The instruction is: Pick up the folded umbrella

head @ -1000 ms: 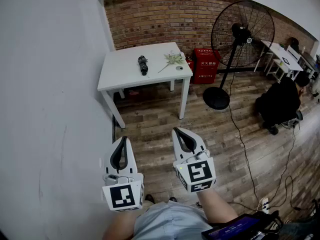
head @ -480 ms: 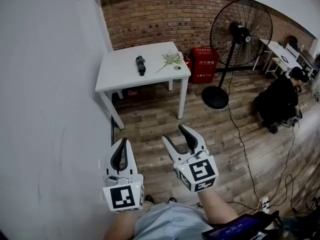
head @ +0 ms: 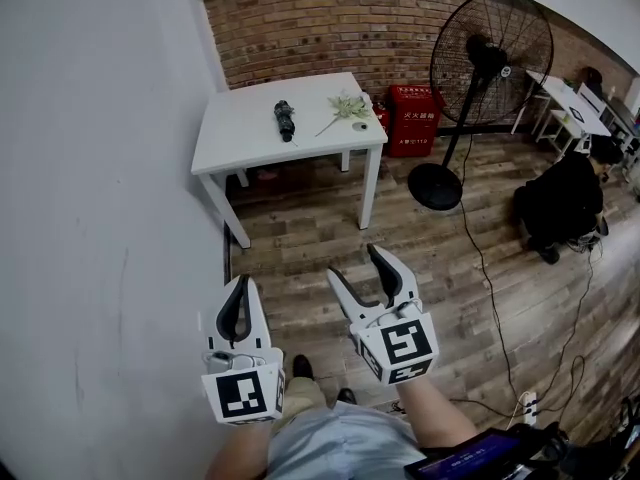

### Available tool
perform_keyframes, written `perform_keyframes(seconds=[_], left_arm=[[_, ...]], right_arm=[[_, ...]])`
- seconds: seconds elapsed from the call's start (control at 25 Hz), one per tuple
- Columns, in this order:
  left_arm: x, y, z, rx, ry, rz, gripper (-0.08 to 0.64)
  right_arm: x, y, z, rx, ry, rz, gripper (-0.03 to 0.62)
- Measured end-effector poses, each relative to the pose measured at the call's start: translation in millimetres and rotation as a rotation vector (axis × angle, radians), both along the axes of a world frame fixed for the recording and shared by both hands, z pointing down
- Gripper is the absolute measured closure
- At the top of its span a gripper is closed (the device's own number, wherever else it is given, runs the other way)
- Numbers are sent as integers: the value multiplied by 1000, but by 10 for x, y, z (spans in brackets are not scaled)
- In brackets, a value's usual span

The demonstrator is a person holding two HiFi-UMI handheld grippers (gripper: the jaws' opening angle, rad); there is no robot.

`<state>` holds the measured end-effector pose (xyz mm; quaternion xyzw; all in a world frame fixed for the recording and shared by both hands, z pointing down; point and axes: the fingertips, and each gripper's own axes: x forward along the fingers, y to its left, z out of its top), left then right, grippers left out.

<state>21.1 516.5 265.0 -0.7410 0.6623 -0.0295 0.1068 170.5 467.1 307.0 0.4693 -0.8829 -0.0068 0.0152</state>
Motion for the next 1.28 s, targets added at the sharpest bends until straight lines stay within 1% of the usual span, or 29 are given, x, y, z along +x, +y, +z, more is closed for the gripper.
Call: perform_keyframes(seconds=[0.16,0.4,0.6,0.76,0.92,1.08,1.28], left_arm=[[-156,-185,79,-17,3,-13,554],[-423,-648,226,-51,25,-18,554],[-624,-1210,393,-91,28,-7,554],[-774,-1709,474,-104,24,10,554],[-972,-2108,434,-95,24,22,554],[-1165,-2375,278,-72,26,27,554],[-1295,-2724,80,-22,26,54,554]], right_arm=[[-94,-203,69,-15,-2,0,307],[-282,-664,226,-50,12,17,307],[-431,-1192,372,-77,22,41,310],[-589,-1646,455,-81,37,55,311],[-758,-2040,442,-82,37,72,311],[-910,-2313,249,-54,38,84,313],[-1049,-2621,32,-5,39,107,314]])
